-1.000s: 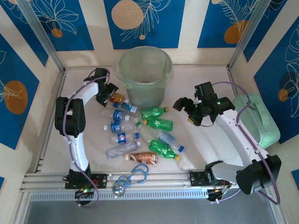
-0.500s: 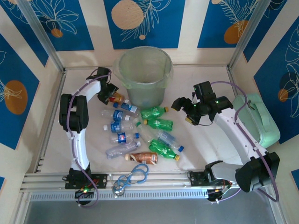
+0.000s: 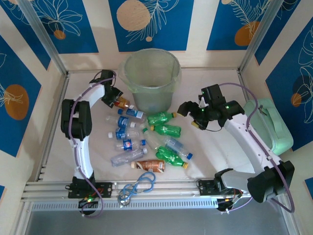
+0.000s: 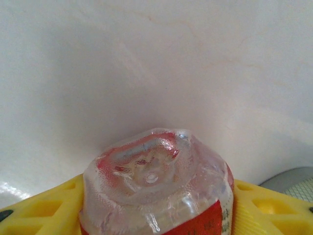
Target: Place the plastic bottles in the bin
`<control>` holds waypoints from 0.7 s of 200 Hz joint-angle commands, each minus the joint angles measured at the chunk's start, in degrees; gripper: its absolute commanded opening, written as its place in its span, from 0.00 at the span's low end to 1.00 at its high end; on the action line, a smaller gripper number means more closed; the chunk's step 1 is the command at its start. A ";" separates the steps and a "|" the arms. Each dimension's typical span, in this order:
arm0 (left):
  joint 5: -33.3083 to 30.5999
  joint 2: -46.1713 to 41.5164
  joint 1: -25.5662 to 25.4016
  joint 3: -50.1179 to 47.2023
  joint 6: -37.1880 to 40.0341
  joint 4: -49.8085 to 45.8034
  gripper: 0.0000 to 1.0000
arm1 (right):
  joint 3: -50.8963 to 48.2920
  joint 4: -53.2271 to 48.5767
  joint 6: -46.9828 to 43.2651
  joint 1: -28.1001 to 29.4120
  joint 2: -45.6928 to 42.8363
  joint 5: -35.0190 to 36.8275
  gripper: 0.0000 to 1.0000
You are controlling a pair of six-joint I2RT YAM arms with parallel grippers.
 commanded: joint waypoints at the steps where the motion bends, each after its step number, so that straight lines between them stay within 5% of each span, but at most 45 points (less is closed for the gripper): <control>1: -2.86 -7.14 0.18 -0.90 2.89 -0.08 0.58 | 3.85 1.87 -2.14 2.37 -2.16 -0.37 0.86; 68: -6.96 -26.98 0.88 -7.39 10.21 -0.37 0.55 | 14.69 6.01 -5.73 11.55 0.55 -1.38 0.86; 116: 10.85 -38.22 1.15 -10.54 8.51 9.79 0.54 | 26.85 9.34 -8.42 15.87 8.06 -5.14 0.80; 140: 20.81 -40.10 1.15 -11.93 3.87 15.41 0.52 | 33.37 9.37 -8.49 15.78 14.28 -8.45 0.63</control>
